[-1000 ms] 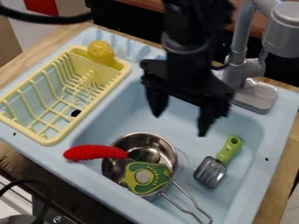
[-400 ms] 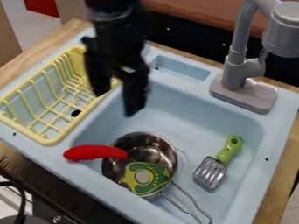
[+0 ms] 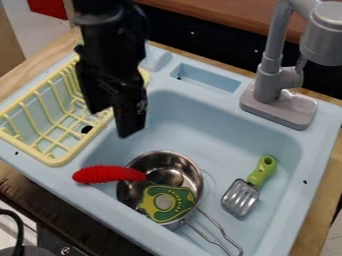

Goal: Put the red object in the left side of the sink

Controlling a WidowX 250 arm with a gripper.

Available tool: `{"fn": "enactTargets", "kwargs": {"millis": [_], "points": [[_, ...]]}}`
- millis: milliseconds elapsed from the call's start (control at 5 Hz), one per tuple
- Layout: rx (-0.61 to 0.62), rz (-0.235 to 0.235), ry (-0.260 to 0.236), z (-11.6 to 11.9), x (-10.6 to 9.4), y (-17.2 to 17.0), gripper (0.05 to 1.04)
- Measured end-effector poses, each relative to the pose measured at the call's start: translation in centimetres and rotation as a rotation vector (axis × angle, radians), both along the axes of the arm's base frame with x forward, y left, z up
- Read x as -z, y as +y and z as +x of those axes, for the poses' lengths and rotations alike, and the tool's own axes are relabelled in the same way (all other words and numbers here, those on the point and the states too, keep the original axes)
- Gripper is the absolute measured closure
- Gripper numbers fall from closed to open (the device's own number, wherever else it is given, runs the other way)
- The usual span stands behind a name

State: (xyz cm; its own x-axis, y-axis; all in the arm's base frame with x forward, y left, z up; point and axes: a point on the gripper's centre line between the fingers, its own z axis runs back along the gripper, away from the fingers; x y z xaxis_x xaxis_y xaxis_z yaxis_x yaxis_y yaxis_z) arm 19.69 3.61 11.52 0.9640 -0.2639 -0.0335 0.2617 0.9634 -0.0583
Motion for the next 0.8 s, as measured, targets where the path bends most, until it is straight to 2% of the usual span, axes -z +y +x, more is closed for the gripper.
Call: {"fn": "enactTargets", "kwargs": {"millis": [200, 400, 600, 800], "points": [[0.017, 0.012, 0.013, -0.1, 0.2, 0.4, 0.087], [0.029, 0.029, 0.015, -1.1, 2.1, 0.0, 0.087], [0.063, 0.014, 0.002, -1.9, 3.3, -0.4, 0.087], [0.082, -0.04, -0.022, -2.6, 4.3, -0.9, 0.087]]}}
